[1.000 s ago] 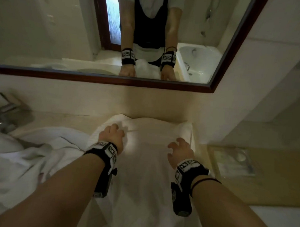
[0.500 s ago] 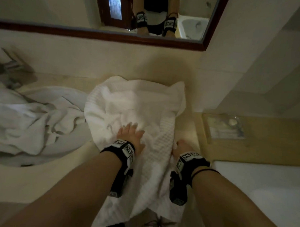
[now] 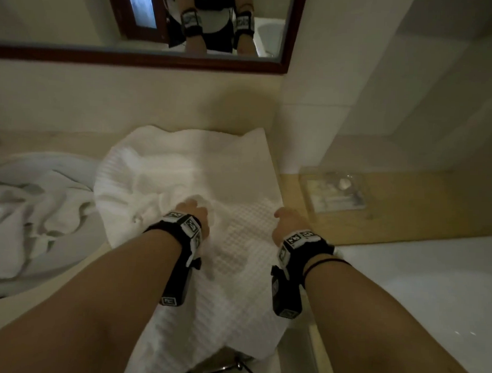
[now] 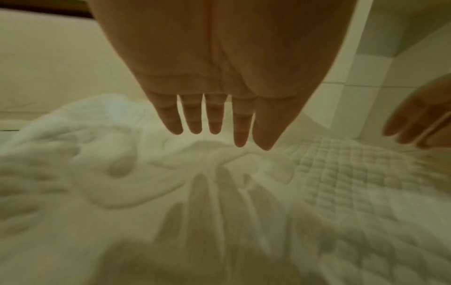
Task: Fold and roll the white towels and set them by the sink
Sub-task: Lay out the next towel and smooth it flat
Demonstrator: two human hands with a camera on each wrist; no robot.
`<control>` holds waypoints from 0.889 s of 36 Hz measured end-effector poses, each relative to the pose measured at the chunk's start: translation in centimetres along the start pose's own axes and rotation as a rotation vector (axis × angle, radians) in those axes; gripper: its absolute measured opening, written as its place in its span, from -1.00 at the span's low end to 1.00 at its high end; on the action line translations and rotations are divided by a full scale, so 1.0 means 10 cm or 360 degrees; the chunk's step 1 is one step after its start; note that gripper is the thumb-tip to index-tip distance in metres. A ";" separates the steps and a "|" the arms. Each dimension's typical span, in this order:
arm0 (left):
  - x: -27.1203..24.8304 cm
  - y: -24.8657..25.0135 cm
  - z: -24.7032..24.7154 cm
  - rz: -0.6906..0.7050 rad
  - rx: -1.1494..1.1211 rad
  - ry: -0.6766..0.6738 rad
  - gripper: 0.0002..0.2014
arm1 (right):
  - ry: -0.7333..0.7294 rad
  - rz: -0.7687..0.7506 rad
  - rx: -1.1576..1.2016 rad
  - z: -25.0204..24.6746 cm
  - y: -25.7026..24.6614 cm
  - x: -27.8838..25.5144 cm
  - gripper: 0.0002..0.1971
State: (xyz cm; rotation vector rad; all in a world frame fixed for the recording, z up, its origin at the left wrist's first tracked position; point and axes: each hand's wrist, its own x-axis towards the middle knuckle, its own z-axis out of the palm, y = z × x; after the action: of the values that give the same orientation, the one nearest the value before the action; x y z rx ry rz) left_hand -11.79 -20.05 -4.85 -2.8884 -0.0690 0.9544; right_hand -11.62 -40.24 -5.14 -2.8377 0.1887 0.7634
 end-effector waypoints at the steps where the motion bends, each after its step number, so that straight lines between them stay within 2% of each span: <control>1: 0.07 -0.01 -0.04 0.0006 -0.0059 0.0015 -0.47 | -0.0022 -0.0025 -0.0002 -0.03 -0.09 0.05 -0.54; 5: 0.39 -0.07 -0.19 0.0103 -0.0041 0.0010 -0.37 | -0.0004 -0.0044 0.0074 -0.09 -0.30 0.39 -0.47; 11: 0.95 -0.32 -0.35 0.0040 -0.0117 -0.0003 -0.25 | 0.0116 -0.0258 0.0199 -0.19 -0.68 0.91 -0.38; 14: 1.24 -0.49 -0.50 0.0078 -0.0259 -0.0092 -0.21 | 0.0146 -0.0320 0.0273 -0.29 -0.93 1.16 -0.37; 17: 1.41 -0.64 -0.68 0.0131 -0.0248 -0.0098 -0.25 | 0.0327 -0.0339 0.0201 -0.45 -1.21 1.41 -0.37; 20: 1.50 -0.76 -0.92 0.0186 -0.0230 -0.0129 -0.44 | 0.0496 -0.0317 0.0127 -0.61 -1.44 1.64 -0.43; 22: 1.57 -0.91 -1.10 0.0156 -0.0251 -0.0054 -0.55 | 0.0445 -0.0245 0.0090 -0.72 -1.51 1.80 -0.48; 25: 1.69 -1.25 -1.25 -0.0089 -0.0364 0.0362 -0.63 | 0.0045 -0.0133 -0.0368 -0.89 -1.48 1.89 -0.49; 26: 1.75 -1.38 -1.26 -0.0181 -0.0512 0.0444 -0.61 | -0.0094 -0.0117 -0.0505 -0.90 -1.42 1.88 -0.41; 28: 1.84 -1.60 -1.23 -0.0311 -0.0797 0.0459 -0.51 | -0.0315 -0.0021 -0.0591 -0.84 -1.32 1.82 -0.18; 30: 1.90 -1.74 -1.19 -0.0392 -0.0929 0.0405 -0.48 | -0.0281 0.0086 -0.0558 -0.75 -1.26 1.82 -0.15; 32: 1.96 -1.79 -1.16 -0.0430 -0.0935 0.0349 -0.46 | -0.0093 0.0140 -0.0373 -0.72 -1.31 1.91 -0.30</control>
State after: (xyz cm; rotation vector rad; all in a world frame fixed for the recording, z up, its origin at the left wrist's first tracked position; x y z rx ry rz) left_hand 10.62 -1.77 -5.24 -3.3488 -0.8278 0.6428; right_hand 10.52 -30.45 -6.71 -3.0385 0.2305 0.9430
